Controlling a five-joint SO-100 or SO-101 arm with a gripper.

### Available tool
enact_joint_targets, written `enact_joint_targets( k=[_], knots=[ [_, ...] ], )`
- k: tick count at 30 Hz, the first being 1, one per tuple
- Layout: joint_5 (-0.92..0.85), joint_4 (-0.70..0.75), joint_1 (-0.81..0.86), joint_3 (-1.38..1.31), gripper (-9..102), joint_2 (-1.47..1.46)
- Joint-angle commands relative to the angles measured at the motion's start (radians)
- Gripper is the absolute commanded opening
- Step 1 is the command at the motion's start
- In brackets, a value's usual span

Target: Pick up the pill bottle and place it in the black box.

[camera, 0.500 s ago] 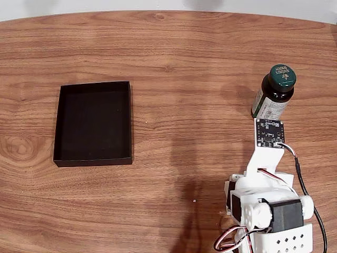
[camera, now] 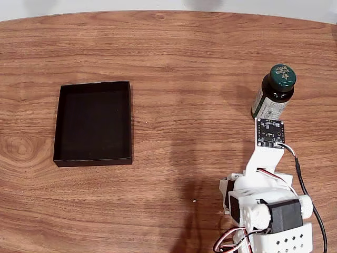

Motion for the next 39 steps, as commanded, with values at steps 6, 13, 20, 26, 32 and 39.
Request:
enact_joint_targets(
  k=[6,13,20,26,32,39],
  knots=[
    [-0.029,0.114,-0.008,-0.014,8,-0.008],
    [0.038,0.161,-0.008,-0.014,7,-0.008],
    [0.052,0.158,0.044,-0.014,8,-0.008],
    [0.025,0.132,0.032,-0.014,4,-0.008],
    [0.043,0.078,0.081,-0.014,3,-0.008],
    [0.11,0.035,0.133,-0.014,6,-0.008]
  ],
)
